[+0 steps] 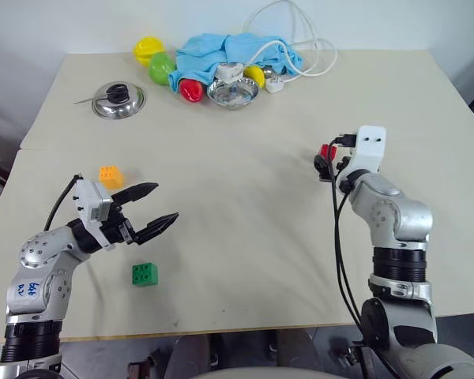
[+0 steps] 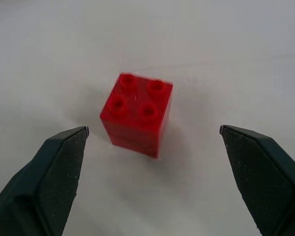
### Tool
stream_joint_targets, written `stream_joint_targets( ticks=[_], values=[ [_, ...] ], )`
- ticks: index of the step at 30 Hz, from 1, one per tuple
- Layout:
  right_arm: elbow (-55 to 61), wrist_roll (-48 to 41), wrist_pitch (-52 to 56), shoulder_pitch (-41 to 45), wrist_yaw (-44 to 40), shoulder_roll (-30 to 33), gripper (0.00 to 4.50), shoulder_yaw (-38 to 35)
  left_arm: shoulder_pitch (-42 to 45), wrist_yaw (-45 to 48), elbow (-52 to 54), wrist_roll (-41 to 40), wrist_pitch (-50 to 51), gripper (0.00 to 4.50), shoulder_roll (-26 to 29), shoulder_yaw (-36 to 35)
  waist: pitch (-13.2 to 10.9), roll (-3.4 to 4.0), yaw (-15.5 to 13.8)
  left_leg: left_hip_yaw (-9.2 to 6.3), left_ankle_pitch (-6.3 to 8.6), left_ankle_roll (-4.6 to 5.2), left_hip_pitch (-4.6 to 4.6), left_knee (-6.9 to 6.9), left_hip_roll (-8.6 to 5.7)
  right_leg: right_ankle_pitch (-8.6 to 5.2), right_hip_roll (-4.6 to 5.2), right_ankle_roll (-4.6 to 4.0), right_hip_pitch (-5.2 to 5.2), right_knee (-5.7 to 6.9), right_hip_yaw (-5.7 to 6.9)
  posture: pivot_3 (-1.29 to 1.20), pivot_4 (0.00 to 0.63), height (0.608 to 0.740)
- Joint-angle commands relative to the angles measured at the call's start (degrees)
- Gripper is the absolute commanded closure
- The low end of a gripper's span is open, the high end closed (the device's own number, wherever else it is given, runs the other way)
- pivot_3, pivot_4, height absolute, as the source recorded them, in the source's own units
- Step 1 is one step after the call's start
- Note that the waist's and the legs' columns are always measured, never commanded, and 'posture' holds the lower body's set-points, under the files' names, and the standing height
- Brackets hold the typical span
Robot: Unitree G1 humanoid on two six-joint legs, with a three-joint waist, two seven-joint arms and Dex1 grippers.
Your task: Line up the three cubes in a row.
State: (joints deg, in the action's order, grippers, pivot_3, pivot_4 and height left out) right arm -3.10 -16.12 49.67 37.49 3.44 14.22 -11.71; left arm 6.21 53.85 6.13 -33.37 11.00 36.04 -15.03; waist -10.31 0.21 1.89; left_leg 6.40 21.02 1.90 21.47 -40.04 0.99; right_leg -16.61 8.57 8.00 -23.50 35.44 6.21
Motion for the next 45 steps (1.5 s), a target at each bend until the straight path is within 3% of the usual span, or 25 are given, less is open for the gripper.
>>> stream_joint_targets(
  ticks=[1,5,6,8,15,16,21,25,28,33,38,45],
  values=[
    [-1.5,1.83,-4.46,1.67,0.97,-1.23,0.0,-0.09,-0.13,-0.29,1.89,0.13,-1.06,0.03,0.37,-1.48,0.0,0.0,0.07,0.0,0.0,0.0,0.0,0.0,-0.01,0.0,0.0,0.0,0.0,0.0,0.0,0.0,0.15,0.74],
    [-5.35,1.93,-7.17,3.04,2.05,-3.67,0.0,-1.28,-0.28,-0.58,2.77,-0.04,-0.91,0.03,0.18,-1.27,0.0,0.0,0.17,0.01,0.0,0.0,-0.01,-0.01,0.03,0.0,0.0,0.0,0.0,0.01,-0.01,0.0,0.15,0.74],
    [-6.1,2.18,-7.84,3.24,2.21,-3.91,0.19,-1.27,-0.35,-0.61,2.98,-0.08,-0.93,0.0,0.15,-1.23,0.0,0.0,0.2,0.01,-0.01,0.0,-0.01,0.0,0.03,0.0,-0.01,0.0,0.0,0.01,-0.01,0.0,0.15,0.74],
    [-6.9,2.43,-8.54,3.47,2.69,-4.28,0.64,-1.41,-0.53,-0.56,3.38,-0.31,-0.88,0.0,0.13,-1.23,0.0,0.0,0.16,0.0,-0.01,-0.01,-0.01,0.0,0.05,0.0,0.0,0.0,0.0,0.01,-0.01,0.0,0.15,0.74],
    [-6.58,2.64,-9.68,2.95,1.05,-3.69,2.99,-0.36,-1.6,3.45,5.37,-1.25,-2.03,0.0,0.42,-0.34,0.0,0.0,0.38,0.0,-0.01,-0.01,-0.01,0.01,0.09,0.0,-0.01,0.0,0.0,0.0,-0.02,0.0,0.15,0.74],
    [-6.24,2.48,-10.0,2.55,-0.35,-3.13,3.09,-0.04,-1.65,3.76,5.45,-1.32,-1.82,0.0,0.45,-0.27,0.0,0.0,0.45,0.01,-0.01,-0.01,-0.01,0.01,0.09,0.0,-0.02,0.0,0.0,0.0,-0.02,0.0,0.15,0.74],
    [-3.96,0.46,-13.63,-0.1,-18.24,4.54,3.08,4.35,-1.5,4.83,5.43,-1.77,-0.95,0.0,0.51,-0.08,0.0,0.0,0.15,0.0,-0.01,0.0,-0.01,0.01,0.08,0.0,0.0,0.0,0.01,-0.02,-0.02,0.0,0.15,0.74],
    [-1.37,-5.03,-20.88,-1.51,-48.89,14.51,3.08,11.51,-1.42,7.05,5.44,-2.09,-0.83,0.0,0.84,0.45,-0.01,0.0,0.04,0.02,0.0,0.0,0.0,0.04,0.0,0.01,-0.02,0.02,0.02,-0.15,-0.02,0.0,0.15,0.74],
    [-6.69,-4.0,-31.26,0.1,-69.66,20.61,3.08,17.59,-0.94,9.45,4.96,-2.65,-0.11,0.0,1.39,1.04,-0.01,-0.01,0.15,0.07,0.0,0.0,-0.05,0.04,-0.02,0.01,-0.08,0.02,0.06,-0.2,0.0,0.0,0.15,0.74],
    [-23.28,1.9,-49.83,6.05,-87.81,22.23,3.08,23.96,-0.25,11.31,4.13,-2.15,0.59,0.0,2.3,1.48,-0.03,-0.04,0.11,0.14,0.0,0.0,-0.15,0.0,-0.01,0.03,-0.06,0.05,0.14,-0.2,-0.01,0.0,0.15,0.74],
    [-42.06,5.32,-64.41,12.7,-95.76,20.38,3.08,28.2,-0.66,11.23,5.13,-2.16,1.16,0.0,2.68,0.99,-0.04,-0.05,0.1,0.13,-0.01,0.0,-0.15,-0.01,0.16,0.03,-0.03,0.05,0.14,-0.19,-0.01,0.0,0.15,0.74],
    [-56.71,7.14,-67.42,18.68,-95.94,18.15,3.08,29.42,-2.78,10.26,7.18,-2.88,2.18,0.0,3.8,-1.01,-0.04,-0.05,0.46,0.08,-0.01,0.0,-0.16,-0.06,0.21,0.03,-0.01,0.05,0.18,-0.17,0.01,0.0,0.15,0.74]
  ],
)
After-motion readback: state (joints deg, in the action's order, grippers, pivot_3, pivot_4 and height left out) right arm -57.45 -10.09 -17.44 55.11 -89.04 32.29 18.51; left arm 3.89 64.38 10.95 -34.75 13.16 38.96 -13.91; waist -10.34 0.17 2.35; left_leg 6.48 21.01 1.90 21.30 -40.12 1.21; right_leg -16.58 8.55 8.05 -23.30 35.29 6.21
